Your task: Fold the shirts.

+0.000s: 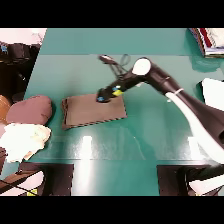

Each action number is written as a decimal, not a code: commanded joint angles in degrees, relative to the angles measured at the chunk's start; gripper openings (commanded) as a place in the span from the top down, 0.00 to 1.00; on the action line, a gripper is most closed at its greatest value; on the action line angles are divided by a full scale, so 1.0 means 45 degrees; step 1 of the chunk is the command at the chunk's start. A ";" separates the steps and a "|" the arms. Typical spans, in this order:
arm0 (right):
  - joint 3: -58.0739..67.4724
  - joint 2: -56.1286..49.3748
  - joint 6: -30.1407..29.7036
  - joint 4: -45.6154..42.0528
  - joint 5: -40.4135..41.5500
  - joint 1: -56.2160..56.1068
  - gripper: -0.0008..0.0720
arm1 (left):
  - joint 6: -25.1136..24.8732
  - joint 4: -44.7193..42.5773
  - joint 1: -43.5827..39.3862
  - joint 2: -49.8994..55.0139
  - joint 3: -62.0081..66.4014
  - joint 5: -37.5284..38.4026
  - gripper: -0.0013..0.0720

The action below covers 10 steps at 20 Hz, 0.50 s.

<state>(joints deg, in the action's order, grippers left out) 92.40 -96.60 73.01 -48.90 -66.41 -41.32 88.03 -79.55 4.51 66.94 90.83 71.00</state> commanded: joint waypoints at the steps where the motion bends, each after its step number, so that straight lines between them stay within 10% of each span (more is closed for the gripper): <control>1: -0.3007 0.1161 0.0612 -0.0685 -0.0267 0.2341 0.23 | 0.0000 0.0573 0.0063 -0.0044 0.0000 0.0180 0.95; 2: -0.3657 0.1205 0.0777 -0.0695 -0.0291 0.2997 0.04 | 0.0000 0.0811 0.0063 -0.0034 0.0000 0.0160 0.95; 10: -0.5022 -0.0131 0.0165 0.2123 0.0758 0.3740 0.10 | 0.0000 0.1481 -0.0005 -0.0010 -0.0005 -0.0058 0.95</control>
<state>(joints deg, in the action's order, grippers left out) 70.35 -94.24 75.24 -45.45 -63.57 -24.80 88.03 -73.97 4.56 66.87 90.83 71.13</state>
